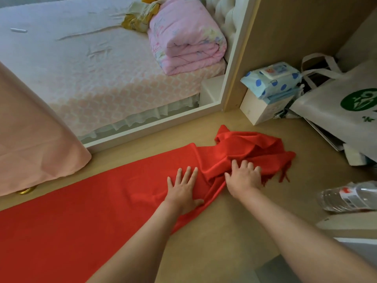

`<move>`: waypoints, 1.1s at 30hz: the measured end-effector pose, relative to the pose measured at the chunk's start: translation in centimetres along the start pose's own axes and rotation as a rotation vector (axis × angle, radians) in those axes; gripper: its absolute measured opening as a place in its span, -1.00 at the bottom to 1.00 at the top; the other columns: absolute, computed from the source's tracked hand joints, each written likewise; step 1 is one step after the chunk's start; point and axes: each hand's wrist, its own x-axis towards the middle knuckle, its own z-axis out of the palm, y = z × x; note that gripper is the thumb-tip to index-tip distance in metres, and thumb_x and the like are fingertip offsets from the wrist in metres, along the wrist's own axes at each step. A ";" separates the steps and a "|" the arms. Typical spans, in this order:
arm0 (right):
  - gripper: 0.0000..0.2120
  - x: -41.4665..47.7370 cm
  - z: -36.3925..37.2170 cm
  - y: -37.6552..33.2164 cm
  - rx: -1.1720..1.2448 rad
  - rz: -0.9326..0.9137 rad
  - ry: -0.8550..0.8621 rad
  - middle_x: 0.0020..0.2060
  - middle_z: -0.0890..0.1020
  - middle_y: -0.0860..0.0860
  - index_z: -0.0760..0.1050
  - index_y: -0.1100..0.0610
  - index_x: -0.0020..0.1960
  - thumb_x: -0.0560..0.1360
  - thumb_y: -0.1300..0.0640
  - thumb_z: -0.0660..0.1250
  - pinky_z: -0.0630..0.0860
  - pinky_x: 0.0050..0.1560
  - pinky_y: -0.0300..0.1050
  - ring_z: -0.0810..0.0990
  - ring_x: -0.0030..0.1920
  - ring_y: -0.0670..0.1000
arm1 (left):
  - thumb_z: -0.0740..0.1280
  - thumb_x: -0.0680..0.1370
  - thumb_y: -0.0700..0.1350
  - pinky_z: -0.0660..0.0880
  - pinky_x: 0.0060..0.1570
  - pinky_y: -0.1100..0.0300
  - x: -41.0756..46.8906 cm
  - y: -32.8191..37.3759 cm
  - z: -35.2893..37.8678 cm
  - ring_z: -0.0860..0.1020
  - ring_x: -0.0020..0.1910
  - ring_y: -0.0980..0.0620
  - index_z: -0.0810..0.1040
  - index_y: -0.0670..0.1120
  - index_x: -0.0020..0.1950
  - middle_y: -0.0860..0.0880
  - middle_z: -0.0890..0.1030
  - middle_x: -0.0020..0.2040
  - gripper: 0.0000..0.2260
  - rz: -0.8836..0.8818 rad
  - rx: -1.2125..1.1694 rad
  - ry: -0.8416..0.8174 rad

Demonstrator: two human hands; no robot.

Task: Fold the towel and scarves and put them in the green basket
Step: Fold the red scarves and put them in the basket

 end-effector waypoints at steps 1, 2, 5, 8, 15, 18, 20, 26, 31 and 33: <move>-0.48 -0.1 0.0 -0.2 0.068 -0.041 0.129 0.26 0.48 0.16 0.31 0.05 0.44 0.55 -0.14 0.20 0.38 0.15 0.12 0.47 0.20 0.19 | 0.33 0.48 0.26 -0.19 0.48 -0.30 0.5 0.2 0.0 -0.27 0.57 -0.09 -0.22 0.10 0.59 0.05 -0.22 0.61 -0.09 0.000 -0.033 0.029; -0.56 -0.1 0.2 -0.5 0.127 -0.136 0.260 0.16 0.51 0.15 0.40 0.07 0.32 0.48 -0.05 0.29 0.43 0.06 0.11 0.51 0.11 0.20 | 0.32 0.49 0.25 -0.15 0.49 -0.27 0.9 0.2 -0.1 -0.22 0.58 -0.08 -0.10 0.07 0.60 0.03 -0.14 0.62 -0.16 -0.003 -0.070 0.081; -0.69 -0.6 1.2 -1.4 0.286 -0.563 0.392 -0.07 0.48 0.06 0.43 0.05 0.03 0.28 0.09 0.28 0.46 -0.12 0.05 0.51 -0.09 0.15 | 0.27 0.50 0.22 0.21 0.42 -0.07 0.7 -0.6 -0.2 0.19 0.50 -0.08 0.33 0.04 0.42 0.00 0.30 0.48 -0.46 0.052 -0.112 0.350; -0.68 -1.5 2.2 -1.8 0.297 -0.757 0.144 -0.07 0.49 0.02 0.47 0.05 -0.01 0.23 0.11 0.29 0.44 -0.03 0.01 0.49 -0.06 0.11 | 0.29 0.34 0.40 0.38 0.00 0.07 -0.9 -1.5 0.2 0.42 0.06 0.00 0.48 0.05 0.08 0.07 0.47 0.06 -0.48 0.226 -0.012 0.403; -0.89 -1.6 4.0 -2.1 0.455 -0.709 0.165 -0.08 0.58 -0.05 0.67 -0.03 -0.06 0.45 0.06 0.38 0.46 0.12 0.05 0.56 -0.01 0.07 | 0.33 0.49 0.08 0.42 -0.03 0.08 -3.3 -0.5 2.2 0.54 0.00 -0.04 0.59 0.01 0.11 0.00 0.58 -0.01 -0.74 0.315 -0.022 0.196; -0.80 -1.9 2.7 -2.9 0.661 -0.580 0.135 -0.08 0.61 -0.04 0.62 0.02 0.02 0.59 0.05 0.21 0.43 0.16 0.08 0.59 -0.02 0.07 | 0.24 0.57 -0.22 0.46 -0.08 0.11 -4.1 -0.3 1.5 0.54 -0.13 0.02 0.61 -0.07 0.02 -0.01 0.60 -0.10 -0.83 0.165 -0.338 0.357; -0.82 -2.5 1.3 -3.3 0.746 -0.556 0.158 -0.05 0.61 -0.06 0.55 0.03 0.05 0.57 0.02 0.20 0.42 0.16 0.04 0.58 0.00 0.01 | 0.21 0.58 -0.30 0.40 -0.12 0.24 -4.5 -0.3 0.4 0.49 -0.23 0.13 0.57 -0.09 -0.06 0.05 0.58 -0.17 -0.82 0.027 -0.583 0.422; -0.77 -3.5 0.7 -4.0 0.503 -0.528 0.254 -0.10 0.57 -0.06 0.51 -0.02 0.01 0.35 0.07 0.29 0.36 0.15 -0.02 0.55 -0.02 0.04 | 0.31 0.40 -0.08 0.35 -0.25 0.17 -5.6 -0.3 -3.7 0.41 -0.32 0.10 0.48 -0.02 -0.26 0.09 0.46 -0.37 -0.94 -0.099 -1.072 0.258; -0.74 -2.1 0.2 -1.7 0.484 -0.224 0.385 -0.24 0.61 0.00 0.59 0.02 -0.19 0.42 0.34 0.24 0.42 0.08 0.05 0.59 -0.16 0.13 | 0.43 0.50 -0.02 0.42 -0.25 0.16 -6.6 -1.7 -4.4 0.45 -0.37 0.18 0.51 0.02 -0.22 0.13 0.51 -0.35 -0.86 0.011 -0.688 0.255; -0.71 -1.8 -0.6 -0.4 0.486 -0.171 0.446 -0.27 0.61 0.02 0.61 0.04 -0.21 0.43 0.29 0.15 0.42 0.07 0.06 0.58 -0.19 0.15 | 0.32 0.59 0.04 0.41 -0.24 0.10 -6.9 -1.7 -4.5 0.44 -0.40 0.14 0.49 -0.01 -0.27 0.11 0.50 -0.39 -0.74 -0.001 -0.671 0.276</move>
